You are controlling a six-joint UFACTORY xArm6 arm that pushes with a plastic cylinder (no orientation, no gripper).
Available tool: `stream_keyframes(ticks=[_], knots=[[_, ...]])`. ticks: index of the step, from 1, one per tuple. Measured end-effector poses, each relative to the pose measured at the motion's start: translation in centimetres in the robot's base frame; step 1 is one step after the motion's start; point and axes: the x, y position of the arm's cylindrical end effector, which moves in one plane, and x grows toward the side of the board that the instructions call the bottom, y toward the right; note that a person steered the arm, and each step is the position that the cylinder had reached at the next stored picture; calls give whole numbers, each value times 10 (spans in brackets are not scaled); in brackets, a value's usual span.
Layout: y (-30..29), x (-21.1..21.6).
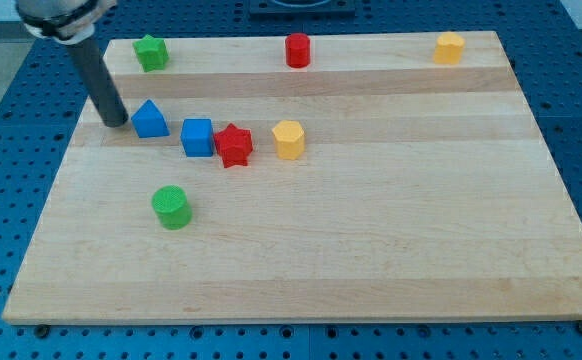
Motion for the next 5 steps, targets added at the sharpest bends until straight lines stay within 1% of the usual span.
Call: stream_keyframes(ticks=[1,2,3,4,5], knots=[[34,1],[69,15],[95,40],[113,69],[113,71]])
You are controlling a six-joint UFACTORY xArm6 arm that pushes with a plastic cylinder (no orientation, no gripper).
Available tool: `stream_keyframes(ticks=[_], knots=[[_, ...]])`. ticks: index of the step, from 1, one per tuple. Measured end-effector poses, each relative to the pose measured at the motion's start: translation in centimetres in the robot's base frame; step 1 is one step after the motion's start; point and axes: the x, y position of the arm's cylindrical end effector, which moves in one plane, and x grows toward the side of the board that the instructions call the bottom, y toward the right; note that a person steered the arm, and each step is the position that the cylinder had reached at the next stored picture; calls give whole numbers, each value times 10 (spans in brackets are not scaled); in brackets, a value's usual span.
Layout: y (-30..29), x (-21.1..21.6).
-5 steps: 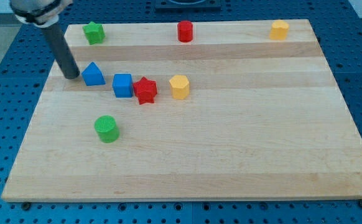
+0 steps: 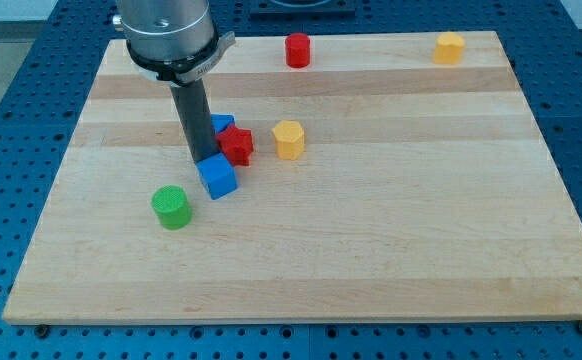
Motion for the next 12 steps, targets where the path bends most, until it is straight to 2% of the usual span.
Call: stream_keyframes(ticks=[2,4,6,7,8,9,12], knots=[[-13,17],[-60,32],[-71,94],[-38,114],[-10,114],[-11,99],[-44,49]])
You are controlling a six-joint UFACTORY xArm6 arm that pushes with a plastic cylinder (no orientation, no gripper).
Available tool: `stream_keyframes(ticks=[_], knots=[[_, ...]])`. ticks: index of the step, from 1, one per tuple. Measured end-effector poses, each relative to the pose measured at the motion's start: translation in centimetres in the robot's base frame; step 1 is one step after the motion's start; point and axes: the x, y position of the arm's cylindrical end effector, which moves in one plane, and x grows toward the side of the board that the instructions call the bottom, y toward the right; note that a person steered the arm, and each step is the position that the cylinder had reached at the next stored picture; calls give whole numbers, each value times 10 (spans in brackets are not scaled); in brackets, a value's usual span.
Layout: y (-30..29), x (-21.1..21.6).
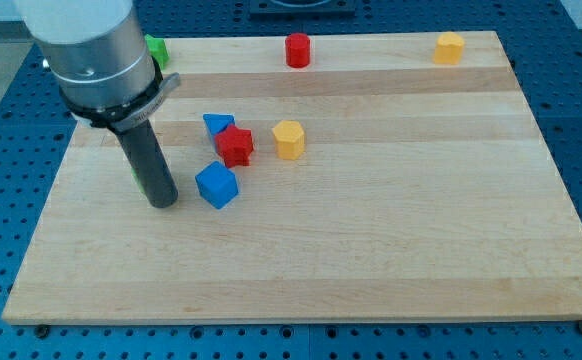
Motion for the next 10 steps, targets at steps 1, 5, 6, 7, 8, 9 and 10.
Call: stream_keyframes(ticks=[1,5,6,7,8,9,10], knots=[[-6,-15],[-46,-46],[-47,-47],[-47,-47],[-47,-42],[-54,-38],[-69,-38]])
